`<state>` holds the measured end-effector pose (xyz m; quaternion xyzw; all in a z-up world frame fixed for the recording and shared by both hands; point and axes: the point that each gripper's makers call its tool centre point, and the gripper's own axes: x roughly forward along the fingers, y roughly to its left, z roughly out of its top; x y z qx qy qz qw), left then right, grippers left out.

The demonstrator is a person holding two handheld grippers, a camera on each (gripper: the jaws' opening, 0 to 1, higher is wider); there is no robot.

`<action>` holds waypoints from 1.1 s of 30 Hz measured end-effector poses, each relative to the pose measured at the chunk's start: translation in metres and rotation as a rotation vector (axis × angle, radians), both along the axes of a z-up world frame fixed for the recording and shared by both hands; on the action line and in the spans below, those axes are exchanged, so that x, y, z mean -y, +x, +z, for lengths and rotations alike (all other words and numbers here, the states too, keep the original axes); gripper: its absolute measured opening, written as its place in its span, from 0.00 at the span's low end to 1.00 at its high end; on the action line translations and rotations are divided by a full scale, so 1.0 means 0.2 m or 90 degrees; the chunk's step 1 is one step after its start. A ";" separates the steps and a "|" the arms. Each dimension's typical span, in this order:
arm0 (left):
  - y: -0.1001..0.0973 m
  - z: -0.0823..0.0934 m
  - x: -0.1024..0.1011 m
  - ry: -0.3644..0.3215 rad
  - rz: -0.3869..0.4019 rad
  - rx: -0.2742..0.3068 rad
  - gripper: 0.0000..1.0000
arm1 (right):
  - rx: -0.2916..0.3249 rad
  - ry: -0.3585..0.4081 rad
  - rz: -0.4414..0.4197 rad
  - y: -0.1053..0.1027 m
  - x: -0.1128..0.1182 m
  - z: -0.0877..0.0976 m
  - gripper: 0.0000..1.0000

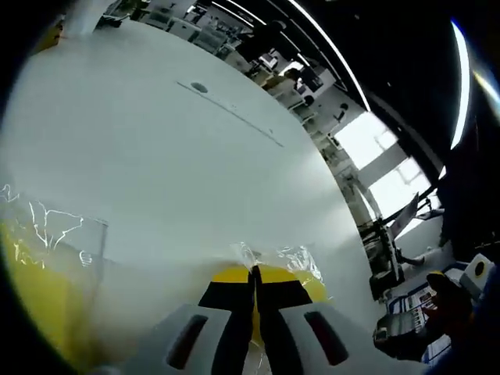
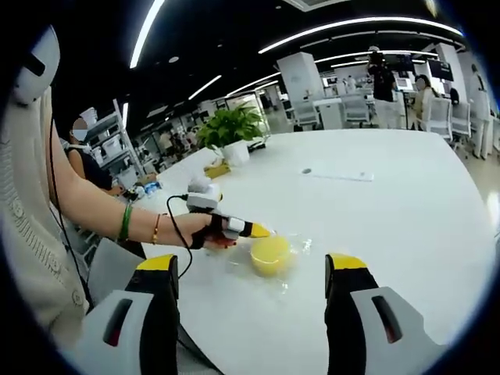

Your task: Compare the silicone blocks by pressing each to a similar depth, holding the contact briefly, and releasing to observe deformation and rebound differences across the visible hardness samples.

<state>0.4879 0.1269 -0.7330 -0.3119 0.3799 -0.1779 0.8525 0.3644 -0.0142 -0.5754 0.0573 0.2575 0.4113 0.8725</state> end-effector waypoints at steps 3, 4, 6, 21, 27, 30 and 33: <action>0.00 -0.01 -0.01 0.008 -0.003 0.001 0.00 | 0.001 -0.001 0.002 0.00 0.00 0.00 0.71; 0.00 -0.01 -0.01 0.007 -0.002 0.001 0.00 | 0.001 -0.001 0.002 0.00 -0.01 0.00 0.71; 0.00 -0.01 -0.01 0.007 -0.006 0.005 0.00 | 0.001 0.001 0.003 0.00 -0.02 -0.01 0.71; -0.07 0.09 -0.09 0.173 -0.132 0.093 0.27 | 0.006 0.000 0.003 -0.07 -0.04 0.02 0.70; -0.15 0.21 -0.17 0.294 -0.203 0.160 0.39 | 0.019 0.007 0.002 -0.14 -0.07 0.06 0.71; -0.23 0.28 -0.17 0.334 -0.251 0.198 0.41 | 0.026 0.014 -0.015 -0.18 -0.11 0.04 0.70; -0.30 0.36 -0.20 0.348 -0.265 0.230 0.43 | 0.029 0.001 -0.005 -0.25 -0.18 0.01 0.71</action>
